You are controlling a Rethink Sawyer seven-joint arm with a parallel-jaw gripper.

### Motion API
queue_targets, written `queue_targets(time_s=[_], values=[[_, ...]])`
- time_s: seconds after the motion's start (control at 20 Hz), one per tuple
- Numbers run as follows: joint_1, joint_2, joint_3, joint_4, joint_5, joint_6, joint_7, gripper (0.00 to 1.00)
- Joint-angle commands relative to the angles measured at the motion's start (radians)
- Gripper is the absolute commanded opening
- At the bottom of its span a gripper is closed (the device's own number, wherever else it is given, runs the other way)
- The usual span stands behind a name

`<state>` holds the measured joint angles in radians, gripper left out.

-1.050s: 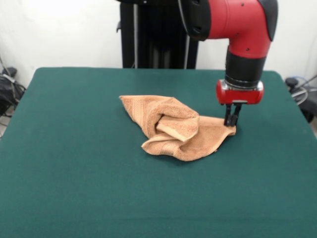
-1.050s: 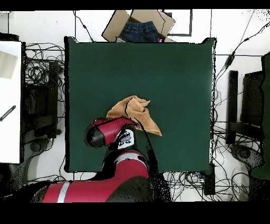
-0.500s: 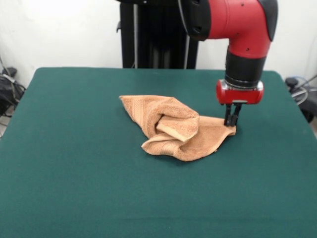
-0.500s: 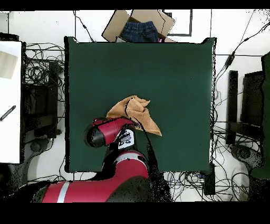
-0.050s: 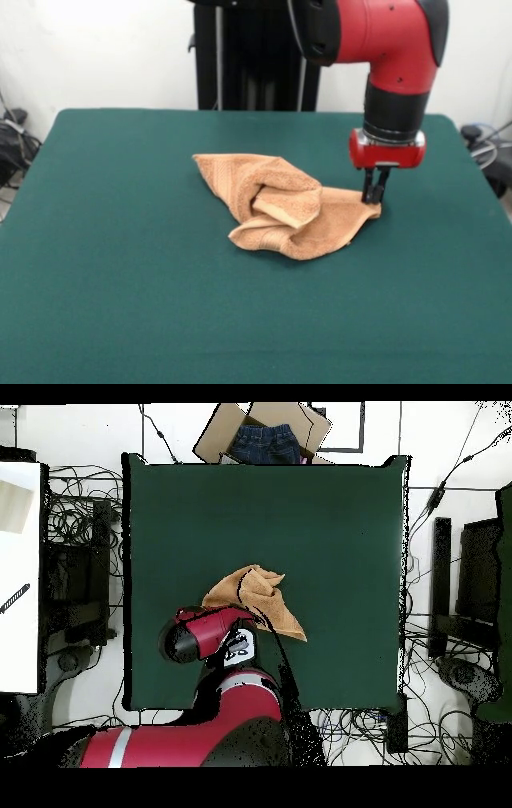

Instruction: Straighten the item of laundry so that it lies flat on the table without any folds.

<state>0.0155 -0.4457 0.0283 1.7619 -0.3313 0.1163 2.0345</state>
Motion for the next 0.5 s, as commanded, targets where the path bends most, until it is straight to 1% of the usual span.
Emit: queue_targets(time_s=[0.05,0.5], values=[[0.003,0.047,0.072,-0.067,0.028,0.066,0.070,0.00],[-0.003,0.058,0.077,-0.074,0.026,0.067,0.064,0.00]])
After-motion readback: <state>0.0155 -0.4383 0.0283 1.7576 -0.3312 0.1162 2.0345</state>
